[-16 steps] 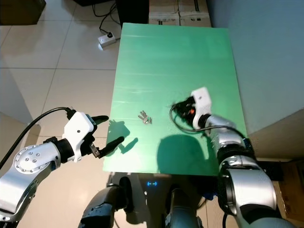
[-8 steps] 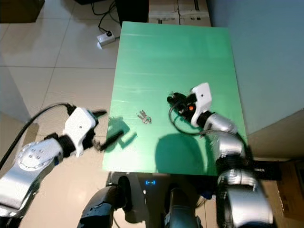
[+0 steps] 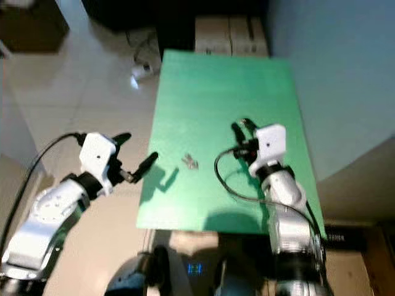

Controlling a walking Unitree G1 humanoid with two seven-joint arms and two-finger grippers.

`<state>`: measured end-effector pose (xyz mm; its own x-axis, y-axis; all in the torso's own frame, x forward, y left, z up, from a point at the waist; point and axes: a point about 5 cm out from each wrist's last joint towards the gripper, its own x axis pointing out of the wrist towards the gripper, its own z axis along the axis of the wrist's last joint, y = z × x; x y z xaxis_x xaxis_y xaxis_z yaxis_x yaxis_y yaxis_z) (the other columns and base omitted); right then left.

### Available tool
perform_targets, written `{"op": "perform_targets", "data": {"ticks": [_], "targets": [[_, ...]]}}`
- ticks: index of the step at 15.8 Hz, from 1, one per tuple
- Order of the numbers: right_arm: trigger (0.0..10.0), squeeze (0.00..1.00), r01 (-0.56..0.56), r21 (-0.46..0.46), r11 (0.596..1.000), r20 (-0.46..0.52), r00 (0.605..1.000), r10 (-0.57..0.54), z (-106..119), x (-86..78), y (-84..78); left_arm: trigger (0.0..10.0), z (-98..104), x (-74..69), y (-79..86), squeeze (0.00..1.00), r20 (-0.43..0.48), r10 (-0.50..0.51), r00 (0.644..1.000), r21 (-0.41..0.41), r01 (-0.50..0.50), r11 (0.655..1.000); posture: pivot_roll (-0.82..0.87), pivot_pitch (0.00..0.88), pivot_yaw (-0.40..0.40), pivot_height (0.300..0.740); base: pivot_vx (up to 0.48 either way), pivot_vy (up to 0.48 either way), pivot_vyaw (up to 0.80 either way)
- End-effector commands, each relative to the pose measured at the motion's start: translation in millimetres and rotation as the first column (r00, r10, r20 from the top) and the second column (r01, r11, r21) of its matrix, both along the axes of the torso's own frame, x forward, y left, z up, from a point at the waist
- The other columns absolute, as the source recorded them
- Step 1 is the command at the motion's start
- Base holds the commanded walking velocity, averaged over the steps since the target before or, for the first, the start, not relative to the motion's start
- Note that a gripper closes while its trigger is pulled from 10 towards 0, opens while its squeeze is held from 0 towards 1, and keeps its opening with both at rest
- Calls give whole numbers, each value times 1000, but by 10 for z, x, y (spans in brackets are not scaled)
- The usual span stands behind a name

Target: Hang keys on a hook

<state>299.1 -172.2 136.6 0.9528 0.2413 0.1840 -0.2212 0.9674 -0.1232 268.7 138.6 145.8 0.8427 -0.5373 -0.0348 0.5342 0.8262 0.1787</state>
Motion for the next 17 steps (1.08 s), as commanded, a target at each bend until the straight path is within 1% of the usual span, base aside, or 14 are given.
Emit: {"op": "perform_targets", "data": {"ticks": [1,3,4,6,7,8,9,11,13,15,16,17], "targets": [[0,0,74,-3,997,18,997,-74,28,-30,-25,10000,-37,0,-4,0,1,11,1000,4,-12,1000,-75,50,40,740,0,0,0],[0,0,131,-44,990,49,990,-129,34,-67,-20,10000,-75,18,-15,0,8,30,1000,4,-30,1000,-69,30,42,740,0,0,0],[0,0,160,-48,986,69,985,-157,51,-74,-20,10000,-77,29,-11,0,17,44,999,-1,-44,999,-63,20,43,740,0,0,0],[0,0,187,-40,982,84,980,-183,82,-83,-30,10000,-71,35,5,0,32,58,998,3,-58,998,-55,13,46,740,0,0,0],[0,0,176,-7,984,84,981,-175,114,-95,-19,10000,-48,35,38,0,50,75,996,8,-76,997,-52,7,51,740,0,0,0],[2824,0,153,20,988,73,985,-154,133,-109,14,10000,-29,38,69,0,66,99,993,10,-100,995,-51,3,51,740,0,0,0],[10000,0,128,39,991,66,989,-130,155,-132,58,10000,-17,43,93,0,79,127,989,3,-128,992,-50,0,51,740,0,0,0],[10000,0,71,67,995,60,995,-75,206,-188,149,10000,-3,40,99,0,90,180,980,-44,-177,983,-52,0,46,740,0,0,0],[10000,0,17,64,998,61,998,-21,217,-208,235,10000,3,56,76,0,110,193,975,-35,-190,981,-56,0,46,740,0,0,0],[10000,0,-26,66,997,54,998,22,228,-222,307,10000,14,73,68,0,124,206,971,-34,-203,979,-60,0,42,740,0,0,800],[10000,0,-74,48,996,50,996,72,242,-243,378,10000,5,77,83,0,123,228,966,-31,-226,974,-60,0,36,740,0,0,800],[10000,0,-87,44,995,42,996,85,237,-241,398,10000,-9,79,103,0,116,244,963,-28,-243,970,-58,0,33,740,0,0,800]]}}
